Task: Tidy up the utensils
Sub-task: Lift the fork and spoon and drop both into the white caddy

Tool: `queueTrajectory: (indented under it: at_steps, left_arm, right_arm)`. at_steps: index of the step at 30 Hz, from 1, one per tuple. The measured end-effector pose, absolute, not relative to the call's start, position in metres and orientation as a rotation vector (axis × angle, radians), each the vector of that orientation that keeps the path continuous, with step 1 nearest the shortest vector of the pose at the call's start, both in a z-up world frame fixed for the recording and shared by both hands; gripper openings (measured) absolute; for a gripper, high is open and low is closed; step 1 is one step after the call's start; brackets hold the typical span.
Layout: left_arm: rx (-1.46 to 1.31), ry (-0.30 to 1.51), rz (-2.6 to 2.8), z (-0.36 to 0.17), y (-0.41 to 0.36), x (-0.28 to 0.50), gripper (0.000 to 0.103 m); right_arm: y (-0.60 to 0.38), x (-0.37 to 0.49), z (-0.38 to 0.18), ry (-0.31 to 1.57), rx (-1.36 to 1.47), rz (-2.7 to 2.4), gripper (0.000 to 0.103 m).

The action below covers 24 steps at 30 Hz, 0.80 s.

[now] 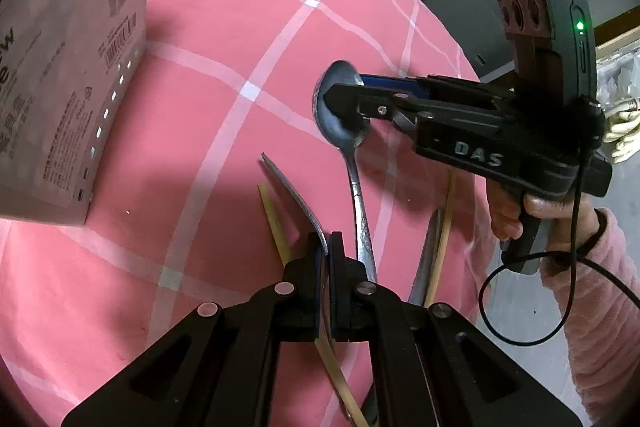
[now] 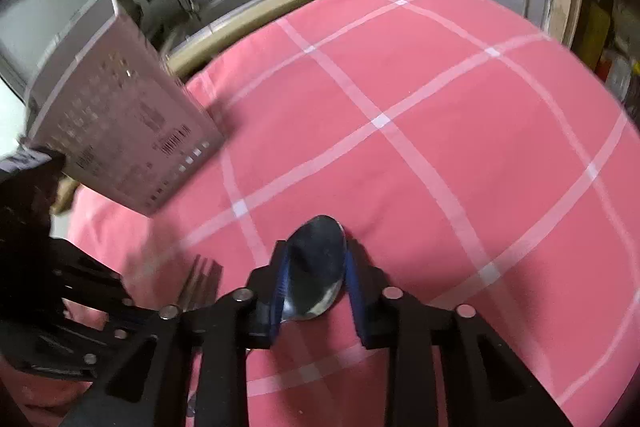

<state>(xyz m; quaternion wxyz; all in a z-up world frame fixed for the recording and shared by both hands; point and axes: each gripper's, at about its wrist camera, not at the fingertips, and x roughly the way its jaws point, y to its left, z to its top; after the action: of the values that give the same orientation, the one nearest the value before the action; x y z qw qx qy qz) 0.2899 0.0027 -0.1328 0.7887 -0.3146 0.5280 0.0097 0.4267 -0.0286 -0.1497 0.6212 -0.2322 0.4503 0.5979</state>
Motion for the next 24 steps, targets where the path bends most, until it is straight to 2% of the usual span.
queueTrajectory:
  at_steps: [6, 10, 15, 24]
  left_arm:
    - [-0.668, 1.095, -0.014, -0.122, 0.000, 0.283, 0.001]
    - [-0.617, 1.029, -0.043, -0.105, -0.006, 0.281, 0.000]
    - [-0.568, 0.893, -0.071, -0.071, -0.009, 0.277, 0.000]
    - [-0.465, 0.643, -0.055, 0.002, -0.002, 0.269, 0.000]
  right_arm:
    - [-0.038, 0.437, -0.145, 1.090, -0.381, 1.380, 0.005]
    - [-0.062, 0.434, -0.131, 1.054, -0.280, 1.348, 0.004]
    - [-0.105, 0.420, -0.098, 0.933, -0.142, 1.249, 0.003]
    - [-0.145, 0.391, -0.017, 0.578, 0.021, 1.079, 0.003]
